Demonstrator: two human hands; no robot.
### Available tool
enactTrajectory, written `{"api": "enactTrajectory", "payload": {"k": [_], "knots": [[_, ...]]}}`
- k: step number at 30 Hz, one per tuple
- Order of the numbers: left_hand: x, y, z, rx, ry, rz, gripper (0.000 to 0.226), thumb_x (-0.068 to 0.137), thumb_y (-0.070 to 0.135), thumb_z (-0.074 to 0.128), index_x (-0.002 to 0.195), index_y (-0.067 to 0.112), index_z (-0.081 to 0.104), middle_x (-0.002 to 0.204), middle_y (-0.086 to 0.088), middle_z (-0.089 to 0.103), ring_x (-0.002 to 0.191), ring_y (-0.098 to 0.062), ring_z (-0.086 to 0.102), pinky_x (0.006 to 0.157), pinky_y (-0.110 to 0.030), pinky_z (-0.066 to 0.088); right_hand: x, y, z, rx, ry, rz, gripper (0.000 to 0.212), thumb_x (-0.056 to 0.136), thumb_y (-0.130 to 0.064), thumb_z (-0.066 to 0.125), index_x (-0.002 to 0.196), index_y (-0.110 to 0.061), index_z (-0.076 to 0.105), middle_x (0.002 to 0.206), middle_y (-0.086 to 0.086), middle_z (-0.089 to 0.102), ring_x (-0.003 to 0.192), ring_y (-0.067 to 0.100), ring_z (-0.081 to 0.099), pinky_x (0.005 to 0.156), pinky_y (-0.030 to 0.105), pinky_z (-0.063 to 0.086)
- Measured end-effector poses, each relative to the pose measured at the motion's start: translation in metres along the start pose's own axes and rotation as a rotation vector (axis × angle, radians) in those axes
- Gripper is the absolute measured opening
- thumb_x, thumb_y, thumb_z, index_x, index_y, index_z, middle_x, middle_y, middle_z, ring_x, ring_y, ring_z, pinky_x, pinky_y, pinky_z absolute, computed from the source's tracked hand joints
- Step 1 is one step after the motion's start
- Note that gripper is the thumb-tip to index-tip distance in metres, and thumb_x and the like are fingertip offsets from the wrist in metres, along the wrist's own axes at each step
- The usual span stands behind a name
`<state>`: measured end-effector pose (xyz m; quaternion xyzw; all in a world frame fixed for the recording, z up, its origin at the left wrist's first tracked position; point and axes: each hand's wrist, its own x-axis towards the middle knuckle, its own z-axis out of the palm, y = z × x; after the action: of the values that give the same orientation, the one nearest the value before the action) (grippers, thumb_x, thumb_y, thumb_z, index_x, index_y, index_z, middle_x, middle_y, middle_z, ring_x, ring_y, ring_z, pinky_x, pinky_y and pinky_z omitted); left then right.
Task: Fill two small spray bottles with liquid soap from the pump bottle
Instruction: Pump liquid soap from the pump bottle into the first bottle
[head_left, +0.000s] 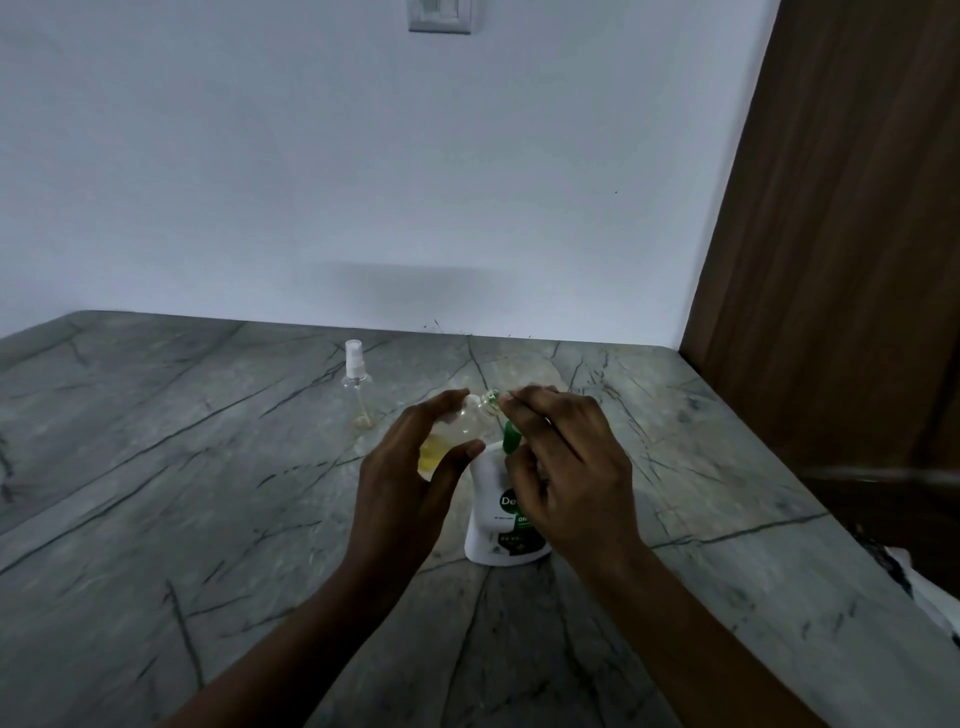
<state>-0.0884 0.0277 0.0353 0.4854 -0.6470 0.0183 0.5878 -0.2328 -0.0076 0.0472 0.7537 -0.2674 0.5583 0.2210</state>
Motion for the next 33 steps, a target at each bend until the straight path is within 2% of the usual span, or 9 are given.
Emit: {"api": "enactTrajectory", "payload": {"k": [7, 13, 22, 26, 30, 33], "knots": [[-0.001, -0.002, 0.001, 0.005, -0.012, -0.012, 0.043, 0.077, 0.030, 0.063, 0.118, 0.029, 0.052, 0.108, 0.016, 0.057, 0.097, 0.017, 0.050, 0.077, -0.002, 0.040, 0.000, -0.001, 0.004, 0.011, 0.035, 0.025, 0.027, 0.084, -0.006, 0.051, 0.100, 0.003, 0.071, 0.099, 0.015, 0.068, 0.098, 0.019, 0.054, 0.091, 0.018, 0.041], [-0.004, -0.005, 0.001, 0.013, -0.030, -0.021, 0.042, 0.077, 0.033, 0.061, 0.118, 0.032, 0.050, 0.106, 0.032, 0.048, 0.098, 0.020, 0.048, 0.076, -0.001, 0.039, -0.007, -0.001, 0.007, 0.006, 0.036, 0.025, 0.026, 0.086, -0.006, 0.051, 0.098, 0.004, 0.071, 0.098, 0.015, 0.069, 0.097, 0.019, 0.054, 0.092, 0.014, 0.038], [-0.004, -0.006, 0.001, 0.013, -0.032, -0.020, 0.042, 0.077, 0.034, 0.061, 0.117, 0.031, 0.049, 0.105, 0.032, 0.048, 0.097, 0.021, 0.048, 0.077, -0.001, 0.039, -0.008, 0.000, 0.008, -0.010, 0.017, 0.011, 0.026, 0.083, -0.004, 0.052, 0.100, 0.004, 0.070, 0.100, 0.016, 0.068, 0.095, 0.021, 0.055, 0.085, 0.021, 0.043], [-0.001, -0.004, 0.001, 0.007, -0.013, -0.009, 0.043, 0.078, 0.027, 0.066, 0.117, 0.031, 0.050, 0.106, 0.026, 0.052, 0.097, 0.018, 0.050, 0.076, -0.002, 0.040, -0.002, 0.002, 0.004, -0.021, -0.014, 0.003, 0.028, 0.085, -0.007, 0.050, 0.104, 0.002, 0.068, 0.102, 0.015, 0.067, 0.097, 0.021, 0.053, 0.082, 0.019, 0.041], [0.001, -0.003, 0.001, 0.000, -0.009, -0.007, 0.041, 0.077, 0.033, 0.061, 0.117, 0.031, 0.050, 0.105, 0.023, 0.053, 0.096, 0.017, 0.051, 0.076, -0.003, 0.041, 0.000, 0.003, 0.002, -0.011, -0.041, -0.002, 0.030, 0.085, -0.008, 0.049, 0.106, 0.002, 0.068, 0.104, 0.015, 0.066, 0.098, 0.022, 0.052, 0.080, 0.021, 0.042], [0.001, -0.003, 0.000, 0.008, -0.012, 0.005, 0.042, 0.077, 0.030, 0.063, 0.118, 0.030, 0.050, 0.107, 0.017, 0.055, 0.096, 0.016, 0.051, 0.077, -0.003, 0.041, 0.003, 0.004, -0.001, -0.002, -0.052, -0.010, 0.030, 0.085, -0.009, 0.048, 0.104, 0.002, 0.069, 0.102, 0.015, 0.066, 0.098, 0.022, 0.052, 0.078, 0.023, 0.044]]}}
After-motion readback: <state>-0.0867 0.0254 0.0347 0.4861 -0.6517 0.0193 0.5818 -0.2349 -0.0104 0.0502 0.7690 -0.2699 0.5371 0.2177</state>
